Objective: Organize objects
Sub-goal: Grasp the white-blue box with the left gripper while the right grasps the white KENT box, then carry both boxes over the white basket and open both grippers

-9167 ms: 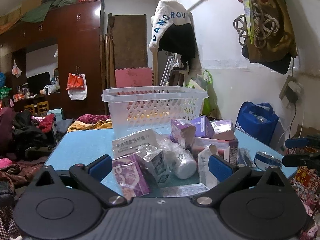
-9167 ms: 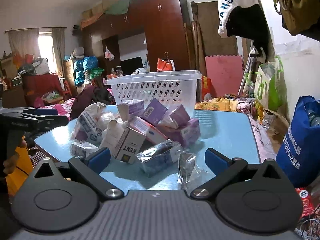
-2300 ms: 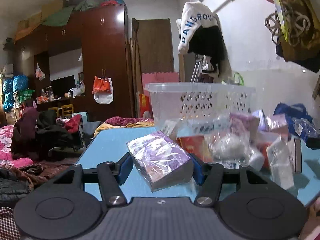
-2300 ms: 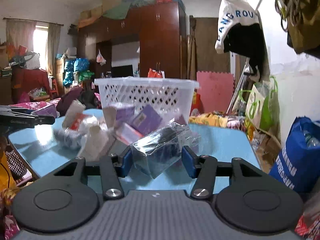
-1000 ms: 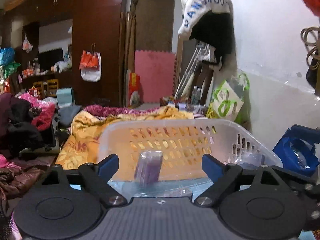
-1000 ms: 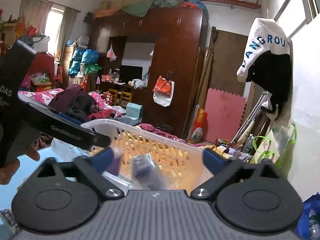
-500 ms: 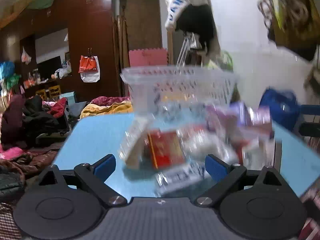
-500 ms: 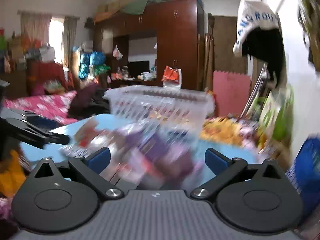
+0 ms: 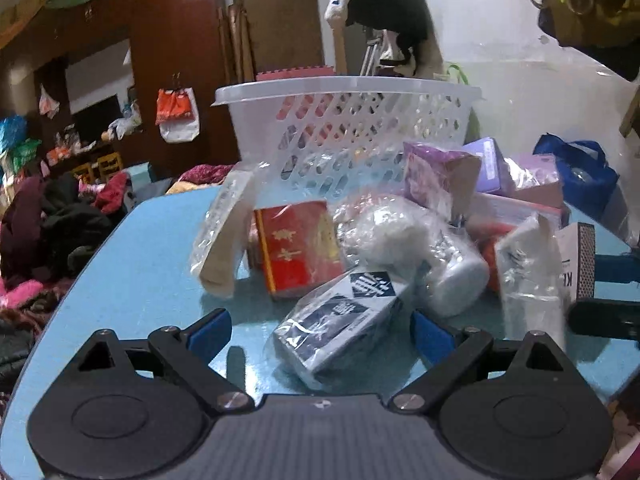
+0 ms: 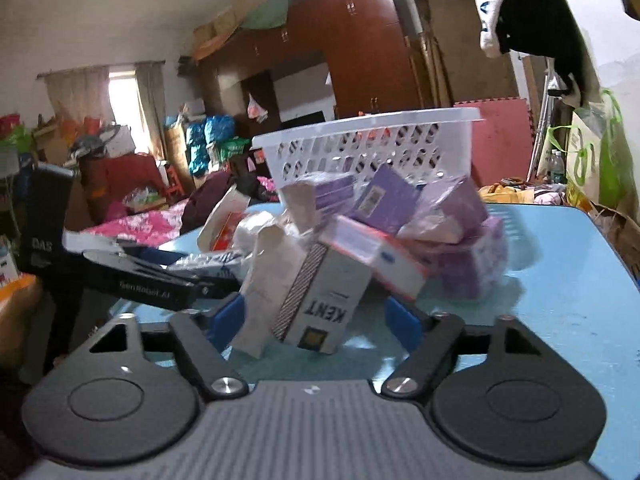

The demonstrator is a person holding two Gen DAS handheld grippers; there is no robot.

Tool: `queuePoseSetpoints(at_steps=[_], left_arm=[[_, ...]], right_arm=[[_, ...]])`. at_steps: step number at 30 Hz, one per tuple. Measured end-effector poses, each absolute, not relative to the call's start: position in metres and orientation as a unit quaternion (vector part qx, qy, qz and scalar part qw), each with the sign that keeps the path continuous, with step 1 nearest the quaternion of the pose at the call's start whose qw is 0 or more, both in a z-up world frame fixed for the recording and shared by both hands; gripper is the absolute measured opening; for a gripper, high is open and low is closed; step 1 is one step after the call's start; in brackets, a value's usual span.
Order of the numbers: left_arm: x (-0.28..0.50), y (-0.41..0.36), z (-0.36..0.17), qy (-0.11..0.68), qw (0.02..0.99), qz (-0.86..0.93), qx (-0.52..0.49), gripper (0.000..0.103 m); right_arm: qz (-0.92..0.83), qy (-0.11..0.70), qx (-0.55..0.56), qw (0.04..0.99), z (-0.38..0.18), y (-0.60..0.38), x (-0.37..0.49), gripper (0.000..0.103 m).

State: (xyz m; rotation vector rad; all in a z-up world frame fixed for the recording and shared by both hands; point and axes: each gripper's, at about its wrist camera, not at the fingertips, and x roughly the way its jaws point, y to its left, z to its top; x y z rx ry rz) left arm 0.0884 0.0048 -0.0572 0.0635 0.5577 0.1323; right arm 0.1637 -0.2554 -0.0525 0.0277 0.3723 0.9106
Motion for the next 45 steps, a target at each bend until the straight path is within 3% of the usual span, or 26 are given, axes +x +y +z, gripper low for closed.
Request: queuePoseSetpoints(at_steps=[3, 5, 9, 12, 39, 45], left_arm=[[0.084, 0.004, -0.058, 0.266, 0.961, 0.057, 0.043, 0.097], [0.08, 0.004, -0.057, 0.255, 0.965, 0.035, 0.043, 0.093], [0.074, 0.001, -0.057, 0.244, 0.968, 0.021, 0.058, 0.065], [0.071, -0.002, -0.057, 0.235, 0.969, 0.024, 0.07, 0.056], [0.048, 0.011, -0.03, 0.15, 0.988, -0.014, 0.037, 0.053], [0.072, 0.022, 0.01, 0.121, 0.993, 0.001, 0.006, 0.053]], right_arm=[[0.441, 0.191, 0.015, 0.877, -0.06, -0.256, 0.167, 0.049], [0.447, 0.194, 0.019, 0.873, -0.061, -0.26, 0.167, 0.048], [0.442, 0.186, 0.015, 0.877, -0.061, -0.266, 0.163, 0.046], [0.442, 0.181, 0.019, 0.879, -0.058, -0.269, 0.162, 0.046], [0.433, 0.135, 0.006, 0.891, -0.032, -0.277, 0.156, 0.044], [0.431, 0.099, -0.003, 0.897, 0.006, -0.272, 0.169, 0.044]])
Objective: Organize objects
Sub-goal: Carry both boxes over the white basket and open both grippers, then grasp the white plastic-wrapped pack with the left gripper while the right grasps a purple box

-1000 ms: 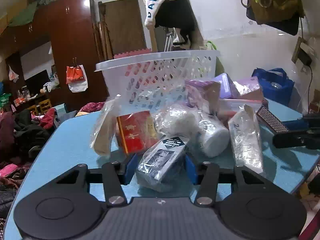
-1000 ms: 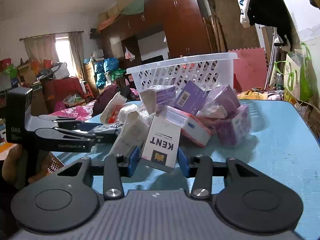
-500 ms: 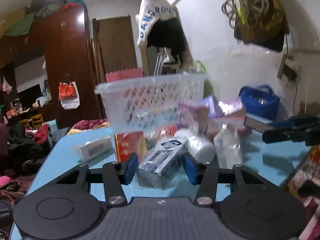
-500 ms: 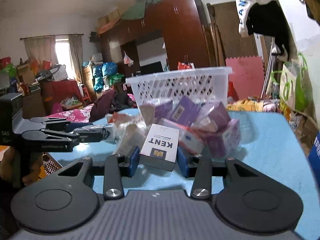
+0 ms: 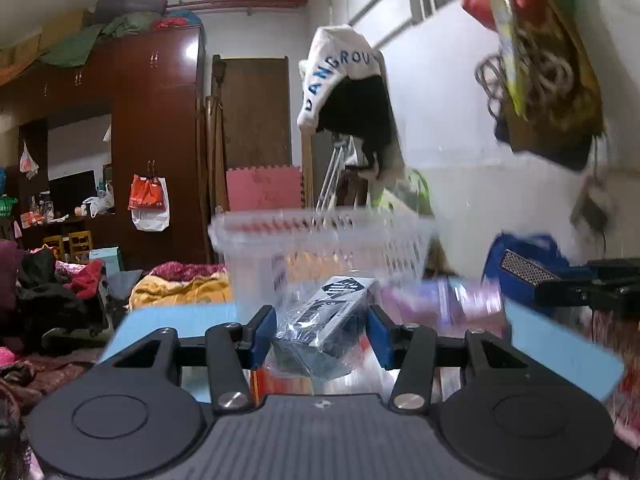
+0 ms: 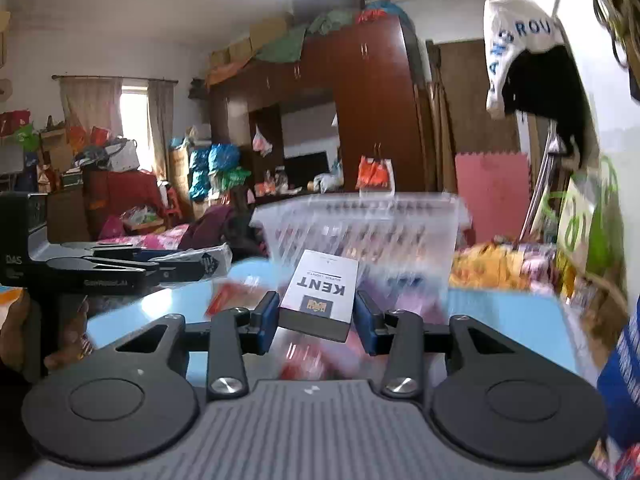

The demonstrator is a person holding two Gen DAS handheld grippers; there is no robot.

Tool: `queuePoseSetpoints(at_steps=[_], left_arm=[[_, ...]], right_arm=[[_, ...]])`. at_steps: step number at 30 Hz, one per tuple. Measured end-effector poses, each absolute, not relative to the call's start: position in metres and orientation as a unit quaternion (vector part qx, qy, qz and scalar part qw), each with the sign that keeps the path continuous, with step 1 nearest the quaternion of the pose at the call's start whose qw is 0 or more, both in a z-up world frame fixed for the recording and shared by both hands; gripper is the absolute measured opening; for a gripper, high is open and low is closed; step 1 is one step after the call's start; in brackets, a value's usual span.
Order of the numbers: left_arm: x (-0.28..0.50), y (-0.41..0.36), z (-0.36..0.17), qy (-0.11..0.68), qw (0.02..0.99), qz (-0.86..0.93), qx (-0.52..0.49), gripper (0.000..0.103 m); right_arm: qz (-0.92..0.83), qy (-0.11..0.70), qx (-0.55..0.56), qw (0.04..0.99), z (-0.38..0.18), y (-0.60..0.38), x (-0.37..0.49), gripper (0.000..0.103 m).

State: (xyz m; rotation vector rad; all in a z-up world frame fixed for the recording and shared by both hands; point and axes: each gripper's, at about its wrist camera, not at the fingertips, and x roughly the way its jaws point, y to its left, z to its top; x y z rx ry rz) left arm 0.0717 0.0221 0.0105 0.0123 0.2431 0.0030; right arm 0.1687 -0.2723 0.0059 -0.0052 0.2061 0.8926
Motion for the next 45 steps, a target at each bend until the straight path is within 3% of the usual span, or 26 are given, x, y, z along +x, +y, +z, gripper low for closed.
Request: queuePoseSetpoints(at_steps=[8, 14, 16, 17, 18, 22, 24, 28, 32, 39, 45], left_arm=[[0.169, 0.043, 0.078, 0.129, 0.991, 0.021, -0.033, 0.053], [0.241, 0.054, 0.074, 0.194, 0.978, 0.03, -0.066, 0.056], [0.253, 0.054, 0.069, 0.213, 0.975, 0.03, -0.057, 0.079], [0.255, 0.056, 0.066, 0.217, 0.974, 0.036, -0.055, 0.081], [0.253, 0.057, 0.064, 0.219, 0.973, 0.042, -0.052, 0.081], [0.207, 0.066, 0.069, 0.18, 0.983, 0.035, -0.03, 0.081], [0.18, 0.069, 0.068, 0.174, 0.984, 0.04, -0.006, 0.086], [0.135, 0.088, 0.041, 0.186, 0.978, 0.095, 0.014, 0.094], [0.137, 0.119, 0.004, 0.241, 0.964, 0.108, -0.028, 0.094], [0.144, 0.146, -0.025, 0.258, 0.957, 0.101, -0.087, 0.094], [0.144, 0.133, -0.032, 0.271, 0.954, 0.111, -0.06, 0.094]], right_arm=[[0.411, 0.085, -0.047, 0.906, 0.076, -0.214, 0.228, 0.044], [0.384, 0.131, -0.109, 0.907, 0.08, -0.16, 0.283, 0.046], [0.374, 0.137, -0.12, 0.909, 0.075, -0.15, 0.292, 0.059], [0.367, 0.139, -0.131, 0.911, 0.073, -0.146, 0.294, 0.084], [0.359, 0.134, -0.138, 0.913, 0.071, -0.146, 0.292, 0.096], [0.357, 0.121, -0.134, 0.917, 0.069, -0.173, 0.264, 0.097], [0.363, 0.116, -0.132, 0.915, 0.069, -0.194, 0.245, 0.103], [0.351, 0.11, -0.134, 0.92, 0.051, -0.234, 0.21, 0.103], [0.338, 0.135, -0.108, 0.925, 0.014, -0.259, 0.2, 0.103], [0.334, 0.161, -0.06, 0.927, -0.016, -0.271, 0.213, 0.103], [0.322, 0.161, -0.111, 0.926, -0.015, -0.253, 0.225, 0.088]])
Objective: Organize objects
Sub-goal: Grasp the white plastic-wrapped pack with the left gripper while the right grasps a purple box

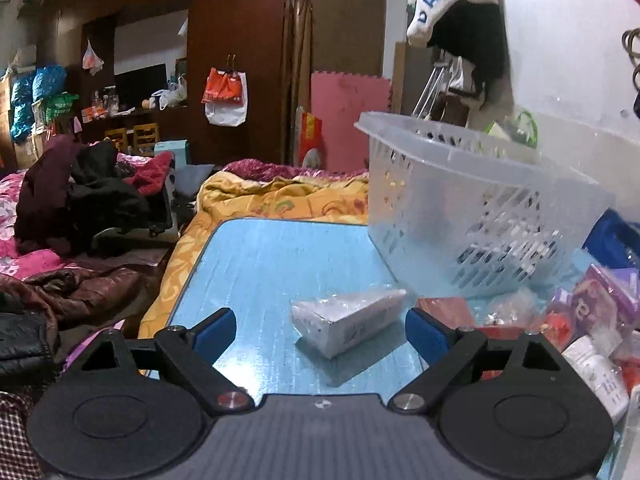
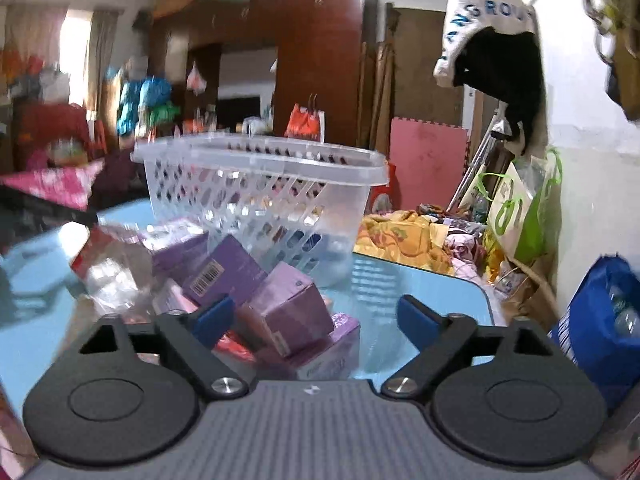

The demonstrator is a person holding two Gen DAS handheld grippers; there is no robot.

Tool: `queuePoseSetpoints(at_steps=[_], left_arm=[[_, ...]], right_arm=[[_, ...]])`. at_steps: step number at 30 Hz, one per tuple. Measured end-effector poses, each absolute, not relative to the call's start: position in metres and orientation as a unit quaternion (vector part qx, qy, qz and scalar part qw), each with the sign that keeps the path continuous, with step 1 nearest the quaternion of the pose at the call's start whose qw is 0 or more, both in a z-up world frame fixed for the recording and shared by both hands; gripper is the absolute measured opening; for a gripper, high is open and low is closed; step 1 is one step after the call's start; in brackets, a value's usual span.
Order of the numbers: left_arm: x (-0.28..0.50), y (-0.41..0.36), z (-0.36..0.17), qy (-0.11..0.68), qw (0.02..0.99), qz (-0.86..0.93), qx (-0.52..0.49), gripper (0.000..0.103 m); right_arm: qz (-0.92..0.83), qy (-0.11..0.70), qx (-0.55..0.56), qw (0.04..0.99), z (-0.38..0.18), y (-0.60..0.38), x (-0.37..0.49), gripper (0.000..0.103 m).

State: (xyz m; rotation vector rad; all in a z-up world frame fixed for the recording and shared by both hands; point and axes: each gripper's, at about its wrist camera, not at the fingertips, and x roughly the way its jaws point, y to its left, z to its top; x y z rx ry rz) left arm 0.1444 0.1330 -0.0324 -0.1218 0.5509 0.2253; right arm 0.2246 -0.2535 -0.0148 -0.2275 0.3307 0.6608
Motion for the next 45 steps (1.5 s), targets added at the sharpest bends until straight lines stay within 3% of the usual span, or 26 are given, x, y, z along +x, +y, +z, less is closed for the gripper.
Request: queuePoseSetpoints(at_steps=[2, 6, 15, 17, 22, 45], left_arm=[[0.15, 0.131, -0.032, 0.282, 0.953, 0.096, -0.063, 0.094], [0.165, 0.127, -0.036, 0.303, 0.945, 0.114, -0.042, 0.094], [0.197, 0.149, -0.043, 0.336, 0.934, 0.105, -0.059, 0.093], [0.2, 0.147, -0.043, 0.341, 0.933, 0.091, -0.064, 0.088], [0.189, 0.135, -0.04, 0.327, 0.939, 0.097, -0.051, 0.041], [0.103, 0.088, -0.009, 0.184, 0.98, 0.051, -0.051, 0.04]], right_arm=[[0.324, 0.165, -0.139, 0.921, -0.018, -0.246, 0.227, 0.081], [0.338, 0.181, -0.148, 0.912, -0.027, -0.242, 0.23, 0.053], [0.349, 0.179, -0.14, 0.909, -0.025, -0.247, 0.223, 0.049], [0.352, 0.179, -0.135, 0.909, -0.024, -0.248, 0.223, 0.048], [0.354, 0.172, -0.121, 0.911, -0.02, -0.252, 0.219, 0.048], [0.387, 0.123, -0.013, 0.914, 0.005, -0.288, 0.196, 0.045]])
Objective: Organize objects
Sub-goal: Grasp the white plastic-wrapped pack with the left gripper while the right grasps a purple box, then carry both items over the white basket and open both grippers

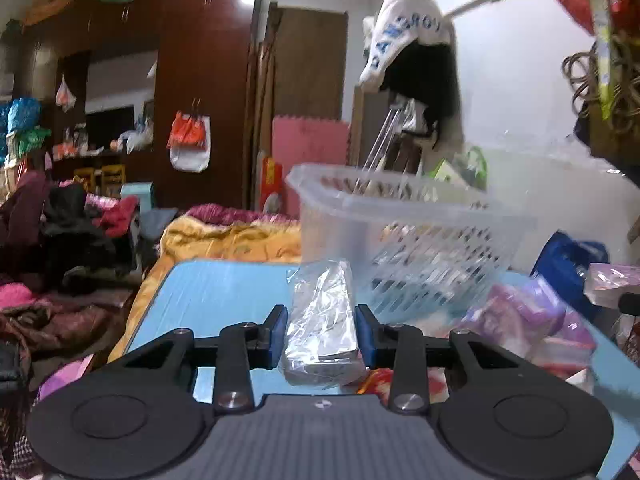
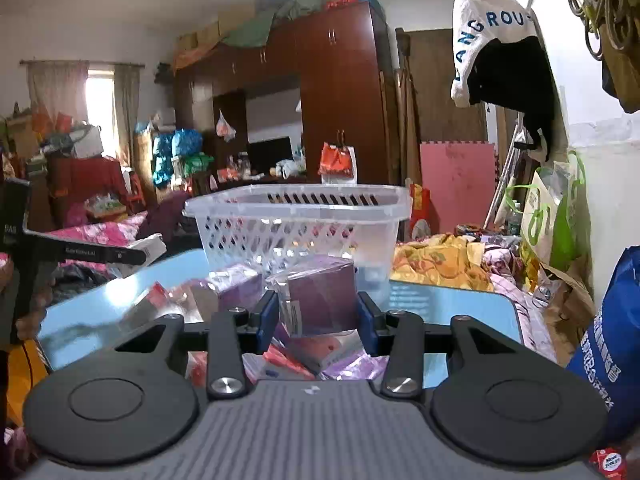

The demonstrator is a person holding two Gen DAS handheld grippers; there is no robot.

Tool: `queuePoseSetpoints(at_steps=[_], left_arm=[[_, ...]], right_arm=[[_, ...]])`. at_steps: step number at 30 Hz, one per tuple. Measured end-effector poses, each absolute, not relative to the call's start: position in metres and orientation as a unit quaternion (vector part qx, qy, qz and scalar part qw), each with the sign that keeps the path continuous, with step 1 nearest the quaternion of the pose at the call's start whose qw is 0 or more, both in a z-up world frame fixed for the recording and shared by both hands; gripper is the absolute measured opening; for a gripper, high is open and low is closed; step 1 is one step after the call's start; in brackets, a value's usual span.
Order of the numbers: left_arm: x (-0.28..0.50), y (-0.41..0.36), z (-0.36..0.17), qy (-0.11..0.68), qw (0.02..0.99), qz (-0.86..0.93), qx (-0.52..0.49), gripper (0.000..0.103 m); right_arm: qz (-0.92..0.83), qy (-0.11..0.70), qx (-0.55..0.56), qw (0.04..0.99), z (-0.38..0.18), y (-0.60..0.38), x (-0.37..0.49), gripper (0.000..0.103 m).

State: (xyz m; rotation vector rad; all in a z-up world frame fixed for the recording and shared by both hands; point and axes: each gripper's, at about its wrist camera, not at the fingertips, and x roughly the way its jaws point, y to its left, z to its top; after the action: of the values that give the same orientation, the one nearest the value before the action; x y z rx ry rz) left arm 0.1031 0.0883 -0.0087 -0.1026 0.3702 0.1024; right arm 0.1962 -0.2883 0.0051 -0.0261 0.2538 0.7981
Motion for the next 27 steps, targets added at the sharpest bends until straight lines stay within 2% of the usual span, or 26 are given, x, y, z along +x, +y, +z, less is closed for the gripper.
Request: queuePoseSetpoints(at_steps=[4, 8, 14, 19, 23, 24, 25, 26, 27], left_arm=[[0.099, 0.085, 0.004, 0.161, 0.984, 0.034, -0.063, 0.04], [0.113, 0.076, 0.039, 0.144, 0.987, 0.009, -0.067, 0.041], [0.185, 0.066, 0.09, 0.163, 0.983, 0.002, -0.082, 0.041], [0.244, 0.062, 0.088, 0.212, 0.973, 0.03, -0.087, 0.041], [0.254, 0.064, 0.08, 0.219, 0.972, 0.022, -0.085, 0.044], [0.256, 0.063, 0.078, 0.215, 0.973, 0.024, -0.077, 0.059], [0.259, 0.062, 0.077, 0.213, 0.975, 0.028, -0.065, 0.082], [0.259, 0.062, 0.076, 0.21, 0.975, 0.036, -0.059, 0.086], [0.257, 0.061, 0.075, 0.207, 0.976, 0.042, -0.058, 0.086]], right_arm=[[0.403, 0.112, 0.008, 0.908, 0.018, -0.287, 0.2, 0.045], [0.414, 0.095, 0.005, 0.905, 0.044, -0.269, 0.21, 0.045], [0.406, 0.088, -0.011, 0.909, 0.085, -0.227, 0.254, 0.045], [0.383, 0.122, -0.055, 0.914, 0.085, -0.185, 0.288, 0.045], [0.382, 0.127, -0.063, 0.913, 0.078, -0.172, 0.297, 0.045], [0.378, 0.125, -0.069, 0.915, 0.077, -0.171, 0.297, 0.047], [0.374, 0.125, -0.078, 0.916, 0.077, -0.169, 0.297, 0.053], [0.365, 0.129, -0.086, 0.918, 0.077, -0.167, 0.296, 0.076], [0.35, 0.125, -0.091, 0.924, 0.077, -0.168, 0.294, 0.099]])
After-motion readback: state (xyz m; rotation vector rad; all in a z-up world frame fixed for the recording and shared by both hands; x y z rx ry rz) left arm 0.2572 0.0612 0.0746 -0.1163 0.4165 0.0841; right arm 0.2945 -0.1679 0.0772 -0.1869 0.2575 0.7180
